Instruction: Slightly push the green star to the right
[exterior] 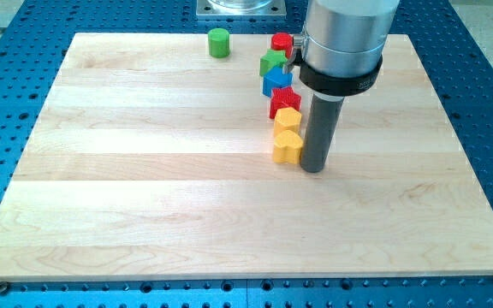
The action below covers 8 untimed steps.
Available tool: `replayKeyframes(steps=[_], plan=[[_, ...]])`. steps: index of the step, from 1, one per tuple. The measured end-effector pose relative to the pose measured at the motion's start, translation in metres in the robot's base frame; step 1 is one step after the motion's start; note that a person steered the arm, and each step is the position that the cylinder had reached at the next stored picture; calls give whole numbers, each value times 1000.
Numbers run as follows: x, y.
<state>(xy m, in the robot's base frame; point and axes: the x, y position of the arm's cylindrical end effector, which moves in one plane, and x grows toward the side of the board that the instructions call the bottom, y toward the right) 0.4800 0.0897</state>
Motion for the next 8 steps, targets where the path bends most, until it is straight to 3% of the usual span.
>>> replayKeyframes(steps=[3, 5, 6, 7, 8], plan=[[59, 168], [61, 215], [65, 215], [99, 135], [137, 15]])
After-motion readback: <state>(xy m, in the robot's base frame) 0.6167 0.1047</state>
